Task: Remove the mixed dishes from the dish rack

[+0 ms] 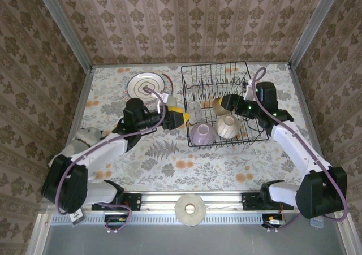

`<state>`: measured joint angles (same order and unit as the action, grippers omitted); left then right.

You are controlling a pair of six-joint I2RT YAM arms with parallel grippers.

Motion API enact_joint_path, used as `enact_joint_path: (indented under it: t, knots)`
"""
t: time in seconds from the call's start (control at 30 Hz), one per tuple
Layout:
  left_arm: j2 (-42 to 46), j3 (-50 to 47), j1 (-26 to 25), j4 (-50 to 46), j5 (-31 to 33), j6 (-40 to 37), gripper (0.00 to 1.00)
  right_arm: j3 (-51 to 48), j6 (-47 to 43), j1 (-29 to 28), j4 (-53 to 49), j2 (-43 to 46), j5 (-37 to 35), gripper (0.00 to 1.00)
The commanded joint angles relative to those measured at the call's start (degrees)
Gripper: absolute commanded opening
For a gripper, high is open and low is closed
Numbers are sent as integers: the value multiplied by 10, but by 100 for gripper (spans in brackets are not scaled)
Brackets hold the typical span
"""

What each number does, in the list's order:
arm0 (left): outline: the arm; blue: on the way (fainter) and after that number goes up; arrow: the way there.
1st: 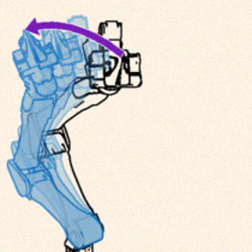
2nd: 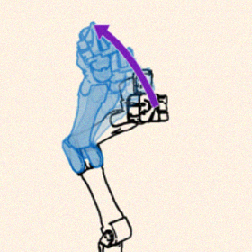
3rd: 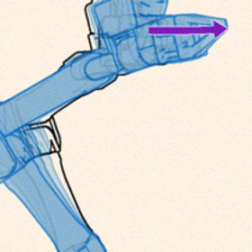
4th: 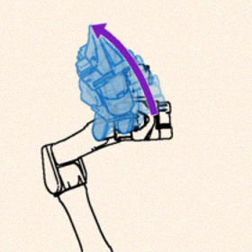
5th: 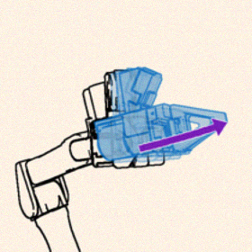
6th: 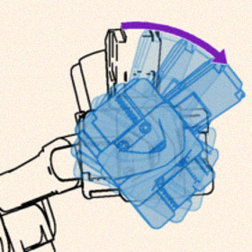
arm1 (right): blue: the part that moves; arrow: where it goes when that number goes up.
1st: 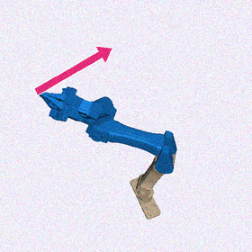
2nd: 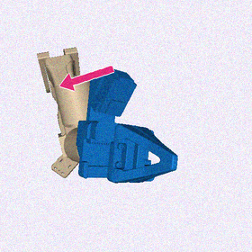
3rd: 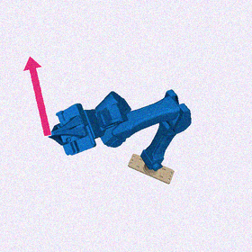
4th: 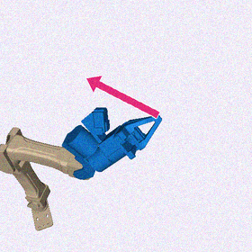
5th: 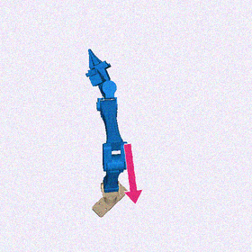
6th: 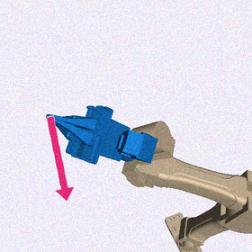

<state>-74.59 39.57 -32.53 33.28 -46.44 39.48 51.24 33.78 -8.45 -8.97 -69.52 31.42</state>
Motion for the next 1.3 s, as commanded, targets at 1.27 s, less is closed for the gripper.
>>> enact_joint_path:
  t: [1.27]
  knots:
    - [-229, 156, -62, 371, -97, 221, 73, -160, 253, -10, 456, -6, 183, 40]
